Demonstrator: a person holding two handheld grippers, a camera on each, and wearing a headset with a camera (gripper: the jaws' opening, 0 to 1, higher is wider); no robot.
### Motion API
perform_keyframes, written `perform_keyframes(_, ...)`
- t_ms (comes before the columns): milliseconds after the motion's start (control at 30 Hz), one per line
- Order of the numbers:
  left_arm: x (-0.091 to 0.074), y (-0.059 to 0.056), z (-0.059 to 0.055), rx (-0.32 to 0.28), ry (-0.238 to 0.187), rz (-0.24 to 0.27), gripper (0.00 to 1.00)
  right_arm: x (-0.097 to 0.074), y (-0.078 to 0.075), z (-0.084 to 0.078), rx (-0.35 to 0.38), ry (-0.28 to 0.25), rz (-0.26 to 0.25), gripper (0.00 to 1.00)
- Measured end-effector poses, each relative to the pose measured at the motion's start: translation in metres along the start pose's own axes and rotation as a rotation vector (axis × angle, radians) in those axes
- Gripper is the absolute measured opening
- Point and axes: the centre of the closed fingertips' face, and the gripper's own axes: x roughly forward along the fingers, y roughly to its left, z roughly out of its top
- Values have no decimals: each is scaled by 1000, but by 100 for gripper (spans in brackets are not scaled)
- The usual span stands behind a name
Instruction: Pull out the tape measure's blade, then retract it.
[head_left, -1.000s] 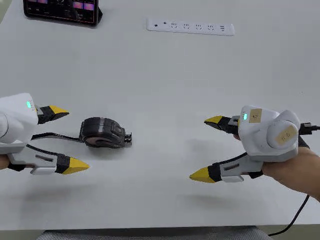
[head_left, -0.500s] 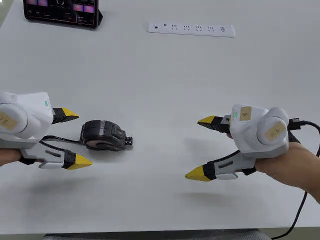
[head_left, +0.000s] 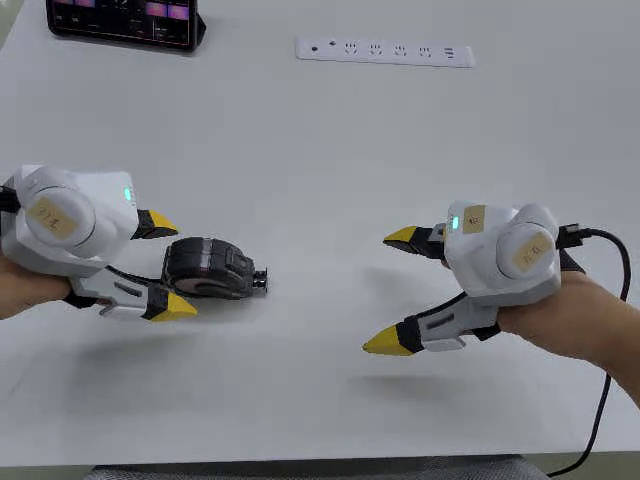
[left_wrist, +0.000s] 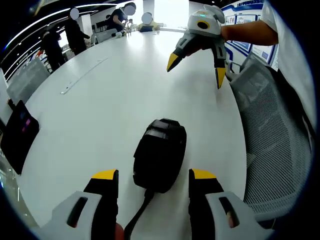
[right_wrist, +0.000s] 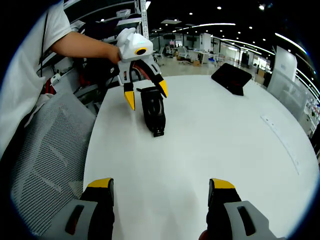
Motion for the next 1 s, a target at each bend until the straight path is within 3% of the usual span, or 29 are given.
perform_keyframes(467, 11, -3, -5, 12, 44, -44, 42, 10, -2, 4, -13, -3, 19, 75)
perform_keyframes(1000, 14, -3, -9, 33, 69, -50, 30, 17, 0, 6, -21, -9, 35, 72)
